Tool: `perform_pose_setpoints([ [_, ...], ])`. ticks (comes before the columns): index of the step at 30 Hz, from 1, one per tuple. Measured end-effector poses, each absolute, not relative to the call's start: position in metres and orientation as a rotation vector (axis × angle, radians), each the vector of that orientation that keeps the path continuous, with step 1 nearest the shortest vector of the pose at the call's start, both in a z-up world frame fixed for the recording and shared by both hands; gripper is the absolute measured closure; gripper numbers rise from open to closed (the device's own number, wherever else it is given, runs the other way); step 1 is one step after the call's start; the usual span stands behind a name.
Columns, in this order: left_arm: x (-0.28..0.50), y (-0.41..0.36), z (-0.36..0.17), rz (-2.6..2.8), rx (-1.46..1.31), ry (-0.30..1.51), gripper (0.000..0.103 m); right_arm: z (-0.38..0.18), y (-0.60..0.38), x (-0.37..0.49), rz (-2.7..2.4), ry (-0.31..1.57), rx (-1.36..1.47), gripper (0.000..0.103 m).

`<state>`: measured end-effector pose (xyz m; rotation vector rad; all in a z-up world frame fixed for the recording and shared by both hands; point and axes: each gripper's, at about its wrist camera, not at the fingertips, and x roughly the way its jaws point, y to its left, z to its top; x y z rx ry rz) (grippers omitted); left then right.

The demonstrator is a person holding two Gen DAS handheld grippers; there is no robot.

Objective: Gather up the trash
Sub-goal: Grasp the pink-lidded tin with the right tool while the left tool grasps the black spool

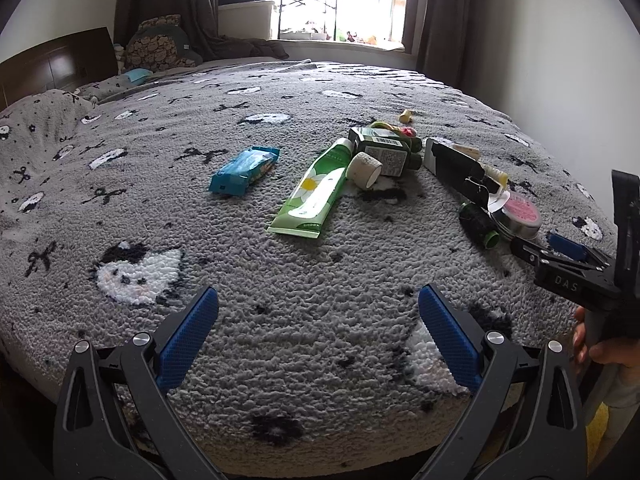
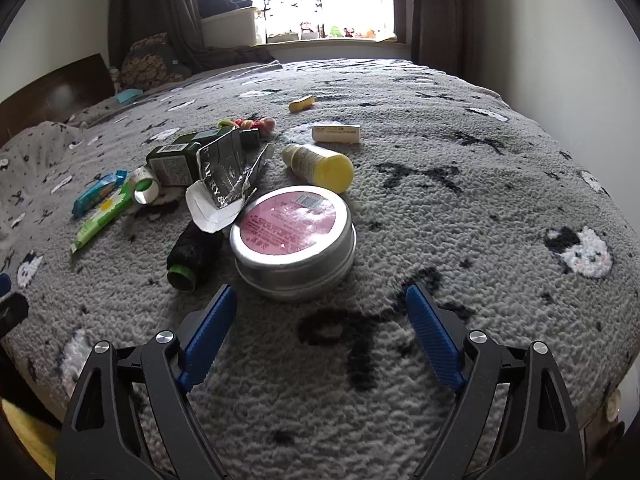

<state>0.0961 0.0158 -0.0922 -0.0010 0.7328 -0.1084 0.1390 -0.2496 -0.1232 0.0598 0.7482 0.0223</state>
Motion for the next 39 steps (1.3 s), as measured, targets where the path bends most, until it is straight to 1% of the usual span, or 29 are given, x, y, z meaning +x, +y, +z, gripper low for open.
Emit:
perform_pose_setpoints([
  [8, 0.106, 0.007, -0.098, -0.133, -0.001, 0.738, 0.009, -0.125, -0.240, 0.184, 0.036, 0.778, 0.026, 0.015],
  [10, 0.109, 0.002, -0.100, -0.146, 0.005, 0.739, 0.008, -0.127, -0.239, 0.193, 0.033, 0.800, 0.011, 0.019],
  [11, 0.110, -0.001, -0.100, -0.152, 0.011, 0.738, 0.008, -0.127, -0.239, 0.194, 0.036, 0.805, 0.007, 0.028],
  [12, 0.111, -0.005, -0.101, -0.161, 0.017, 0.739, 0.009, -0.127, -0.240, 0.193, 0.038, 0.801, 0.009, 0.032],
  [18, 0.126, -0.044, -0.105, -0.249, 0.036, 0.751, 0.009, -0.120, -0.262, 0.178, 0.036, 0.791, 0.046, 0.032],
  [23, 0.138, -0.093, -0.112, -0.336, 0.094, 0.761, 0.017, -0.110, -0.291, 0.164, -0.021, 0.762, 0.096, 0.032],
  [26, 0.147, -0.116, -0.119, -0.359, 0.121, 0.770, 0.028, -0.105, -0.304, 0.154, -0.030, 0.743, 0.120, 0.032],
  [28, 0.156, -0.124, -0.123, -0.372, 0.107, 0.782, 0.040, -0.102, -0.308, 0.148, -0.028, 0.731, 0.128, 0.032],
  [29, 0.162, -0.127, -0.127, -0.372, 0.101, 0.789, 0.043, -0.101, -0.310, 0.145, -0.025, 0.725, 0.130, 0.032],
  [30, 0.166, -0.130, -0.130, -0.370, 0.095, 0.798, 0.047, -0.100, -0.311, 0.143, -0.022, 0.720, 0.130, 0.032],
  [32, 0.174, -0.132, -0.134, -0.363, 0.081, 0.803, 0.051, -0.098, -0.313, 0.138, -0.017, 0.712, 0.132, 0.032],
  [36, 0.181, -0.131, -0.132, -0.365, 0.066, 0.800, 0.075, -0.095, -0.313, 0.132, -0.004, 0.700, 0.133, 0.032],
  [39, 0.178, -0.128, -0.131, -0.375, 0.070, 0.810, 0.077, -0.094, -0.306, 0.127, 0.020, 0.696, 0.122, 0.032],
])
